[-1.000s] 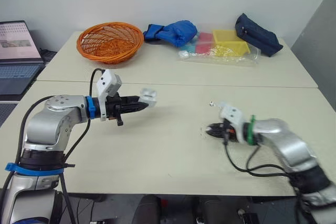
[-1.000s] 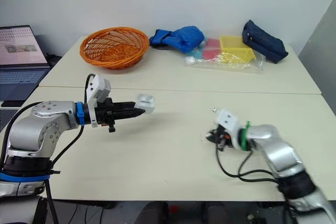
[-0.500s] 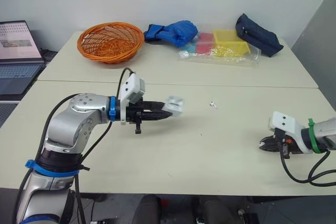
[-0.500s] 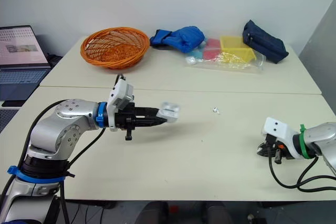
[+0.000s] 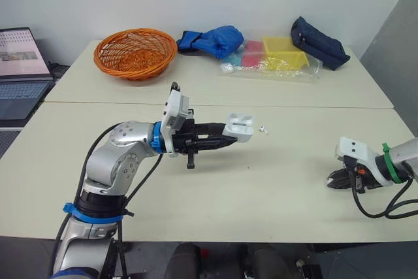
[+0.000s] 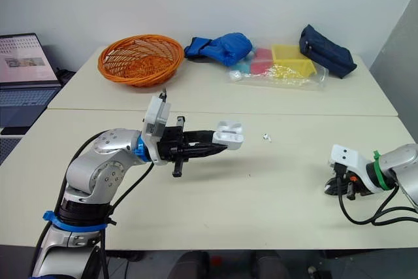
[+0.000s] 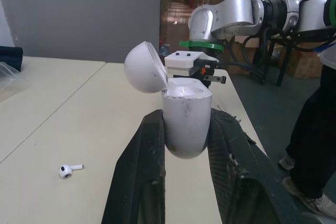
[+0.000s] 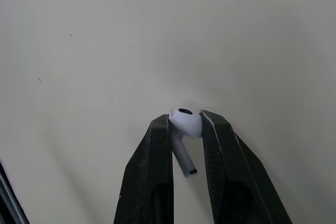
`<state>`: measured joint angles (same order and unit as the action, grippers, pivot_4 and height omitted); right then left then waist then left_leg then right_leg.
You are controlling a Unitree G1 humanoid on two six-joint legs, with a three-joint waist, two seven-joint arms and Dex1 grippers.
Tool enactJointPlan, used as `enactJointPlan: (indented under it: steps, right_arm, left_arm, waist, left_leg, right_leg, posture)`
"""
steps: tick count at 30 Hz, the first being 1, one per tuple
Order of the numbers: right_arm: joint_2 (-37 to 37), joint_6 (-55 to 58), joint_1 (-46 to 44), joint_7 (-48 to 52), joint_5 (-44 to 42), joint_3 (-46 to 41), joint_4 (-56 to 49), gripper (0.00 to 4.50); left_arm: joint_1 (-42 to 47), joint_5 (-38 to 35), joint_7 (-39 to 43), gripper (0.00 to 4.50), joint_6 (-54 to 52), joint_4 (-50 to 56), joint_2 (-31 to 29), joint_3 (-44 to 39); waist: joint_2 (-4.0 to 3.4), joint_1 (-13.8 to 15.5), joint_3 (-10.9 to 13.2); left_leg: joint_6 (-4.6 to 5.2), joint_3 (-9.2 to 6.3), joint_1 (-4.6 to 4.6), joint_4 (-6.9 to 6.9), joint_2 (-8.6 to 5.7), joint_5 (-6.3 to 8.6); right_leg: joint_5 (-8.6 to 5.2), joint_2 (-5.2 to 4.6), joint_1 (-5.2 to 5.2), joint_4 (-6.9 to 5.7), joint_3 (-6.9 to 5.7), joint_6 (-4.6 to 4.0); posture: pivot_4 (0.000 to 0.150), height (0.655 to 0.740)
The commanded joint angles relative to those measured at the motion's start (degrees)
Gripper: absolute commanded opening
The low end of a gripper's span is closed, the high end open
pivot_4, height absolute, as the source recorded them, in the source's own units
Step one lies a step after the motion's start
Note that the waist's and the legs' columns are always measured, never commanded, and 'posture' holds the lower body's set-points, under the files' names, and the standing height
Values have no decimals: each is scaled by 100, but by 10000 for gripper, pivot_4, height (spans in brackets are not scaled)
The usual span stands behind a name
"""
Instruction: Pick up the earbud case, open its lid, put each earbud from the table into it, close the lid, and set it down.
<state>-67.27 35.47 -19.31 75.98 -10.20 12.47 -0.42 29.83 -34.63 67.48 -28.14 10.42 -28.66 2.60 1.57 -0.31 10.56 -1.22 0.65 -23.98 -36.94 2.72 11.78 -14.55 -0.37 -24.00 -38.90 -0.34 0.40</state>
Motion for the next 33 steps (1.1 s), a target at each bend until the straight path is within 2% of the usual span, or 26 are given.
enactJointPlan:
  steps: [1, 6, 14, 18, 31, 33]
  right_arm:
    - [10, -70, -13, 25, 87, -35, 25, 4062]
    - [124, -171, -11, -47, 239, -2, 134, 4062]
    - [-81, -353, -13, 64, 512, 35, 184, 31630]
    - [-425, -91, 117, 316, 473, -58, -139, 44799]
    - [-6, 1742, -18, -276, 63, -172, -829, 44799]
    - [-51, 1655, 106, -318, 60, -179, -891, 41184]
  left_arm:
    - [60, 17, -118, 7427, 160, 90, 119, 33]
    - [-13, 45, -192, 7427, 163, 170, 88, 76]
    - [7, -35, -264, 7427, 49, 258, 61, 104]
    - [-12, -49, -244, 7427, 18, 312, 34, 125]
    - [-109, -109, -336, 7427, -5, 507, 23, 128]
    - [-167, -91, -307, 7427, -5, 535, -36, 132]
  waist:
    - [0, 1, 0]
    - [0, -4, 0]
    - [0, -3, 0]
    - [-1, 3, 0]
    - [-1, 4, 0]
    - [-1, 3, 0]
  left_leg:
    - [0, 0, 0, 0, 0, 0]
    - [0, 2, 3, -2, 0, 0]
    - [0, 0, 13, -9, -2, 0]
    - [0, 0, 13, -9, -4, 0]
    - [-1, -3, 12, -4, -2, 0]
    - [-1, -4, 12, -5, -1, 0]
  right_leg:
    - [0, 0, 0, 0, 0, 0]
    - [1, 0, 2, -1, 2, 1]
    - [2, -2, 17, -1, 1, 3]
    - [2, -6, 17, -1, 1, 3]
    - [0, -4, 17, 2, -3, 0]
    - [0, -4, 17, 3, -4, 0]
  posture:
    - [1500, 7400]
    - [1500, 7400]
    - [1500, 7400]
    - [1500, 7400]
    - [1500, 7400]
    - [1500, 7400]
